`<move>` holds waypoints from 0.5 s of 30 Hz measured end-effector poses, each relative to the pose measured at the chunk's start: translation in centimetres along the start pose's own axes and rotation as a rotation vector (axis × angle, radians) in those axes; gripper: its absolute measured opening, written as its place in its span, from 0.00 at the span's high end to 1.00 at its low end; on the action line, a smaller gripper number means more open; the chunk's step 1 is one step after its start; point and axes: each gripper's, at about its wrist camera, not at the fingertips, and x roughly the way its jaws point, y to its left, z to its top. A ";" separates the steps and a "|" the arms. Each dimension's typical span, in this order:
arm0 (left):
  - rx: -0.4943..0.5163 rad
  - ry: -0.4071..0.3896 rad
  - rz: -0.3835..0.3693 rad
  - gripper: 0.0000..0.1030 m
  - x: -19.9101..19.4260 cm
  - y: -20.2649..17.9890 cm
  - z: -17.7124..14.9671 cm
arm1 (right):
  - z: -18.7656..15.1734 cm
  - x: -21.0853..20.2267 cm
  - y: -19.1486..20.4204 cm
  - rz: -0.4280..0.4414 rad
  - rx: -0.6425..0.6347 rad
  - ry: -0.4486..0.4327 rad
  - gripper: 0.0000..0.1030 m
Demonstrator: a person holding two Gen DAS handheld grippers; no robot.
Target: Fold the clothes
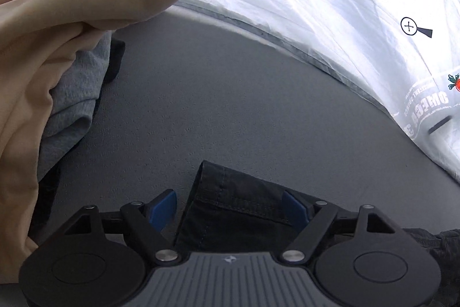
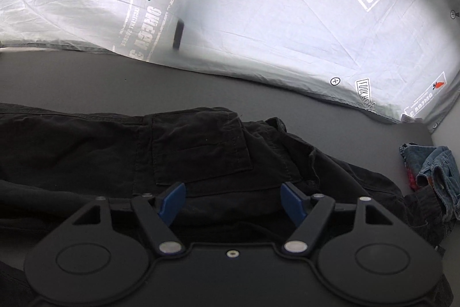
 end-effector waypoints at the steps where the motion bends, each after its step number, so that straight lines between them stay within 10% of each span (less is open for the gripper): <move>1: 0.001 -0.021 0.008 0.54 -0.1 -0.2 -0.2 | -0.1 0.2 0.7 0.001 -0.028 0.001 0.28; 3: 0.003 -0.064 0.023 0.82 -0.2 -0.7 -0.6 | -0.2 0.7 1.8 -0.017 -0.081 0.020 0.28; 11: 0.065 -0.349 0.071 0.81 -6.2 -3.9 3.4 | 0.1 0.5 0.6 -0.035 -0.095 -0.006 0.28; 15: 0.209 -0.464 0.234 0.80 -5.6 -5.6 5.5 | 0.4 -0.7 -2.1 -0.061 -0.052 -0.063 0.28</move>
